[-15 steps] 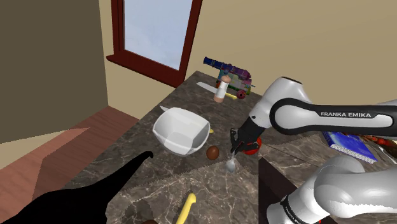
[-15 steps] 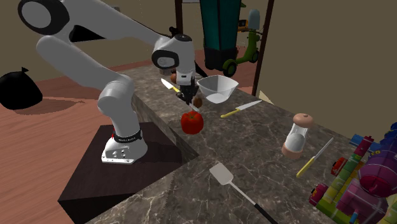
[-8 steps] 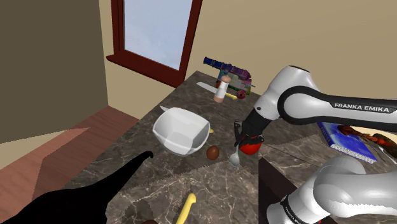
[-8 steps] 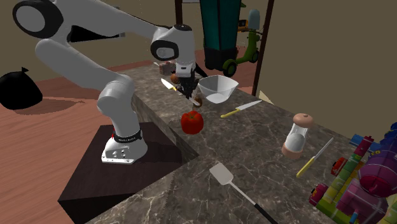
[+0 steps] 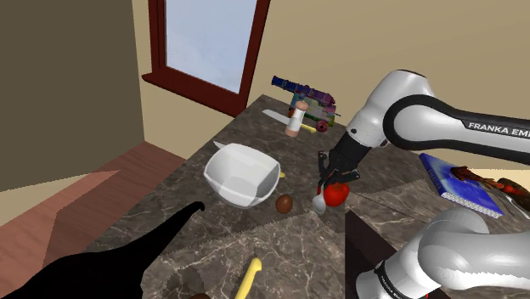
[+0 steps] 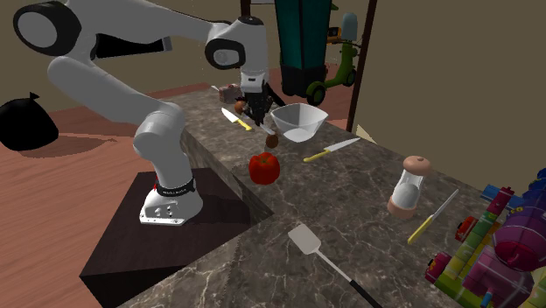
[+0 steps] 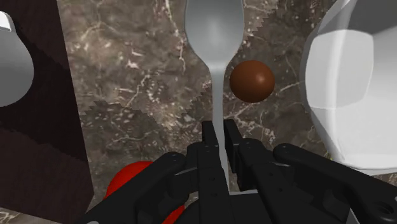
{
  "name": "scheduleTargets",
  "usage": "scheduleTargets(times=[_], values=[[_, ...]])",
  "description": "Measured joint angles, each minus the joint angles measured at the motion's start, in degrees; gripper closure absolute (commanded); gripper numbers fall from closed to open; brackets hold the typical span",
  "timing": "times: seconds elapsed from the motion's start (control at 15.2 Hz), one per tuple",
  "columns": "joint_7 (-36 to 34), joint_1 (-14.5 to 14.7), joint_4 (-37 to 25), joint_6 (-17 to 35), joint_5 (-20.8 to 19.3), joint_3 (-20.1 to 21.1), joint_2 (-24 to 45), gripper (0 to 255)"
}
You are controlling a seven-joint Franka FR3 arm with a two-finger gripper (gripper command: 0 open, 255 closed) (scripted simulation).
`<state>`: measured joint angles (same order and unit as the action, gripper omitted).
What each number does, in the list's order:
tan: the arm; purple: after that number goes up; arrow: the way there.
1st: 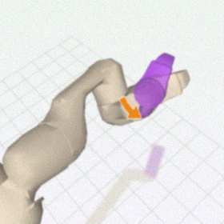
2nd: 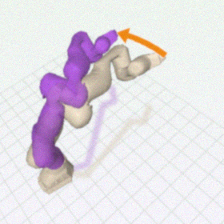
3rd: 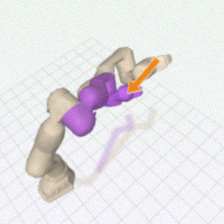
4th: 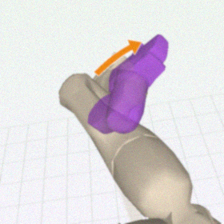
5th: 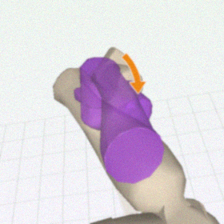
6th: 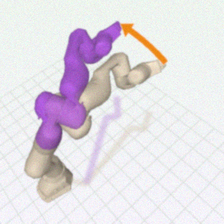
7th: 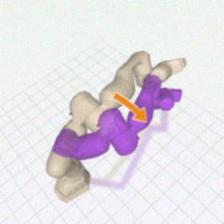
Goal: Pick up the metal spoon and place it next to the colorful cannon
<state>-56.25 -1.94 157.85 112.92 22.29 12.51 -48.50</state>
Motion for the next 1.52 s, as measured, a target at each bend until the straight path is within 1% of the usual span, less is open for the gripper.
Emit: scheduleTargets(times=[0.79, 1.52], values=[[-1.89, -0.78, -8.38, -9.39, -2.21, -1.68, -1.18, 255], [-3.55, -1.26, -17.40, -16.90, -3.62, -2.83, 0.18, 255]])
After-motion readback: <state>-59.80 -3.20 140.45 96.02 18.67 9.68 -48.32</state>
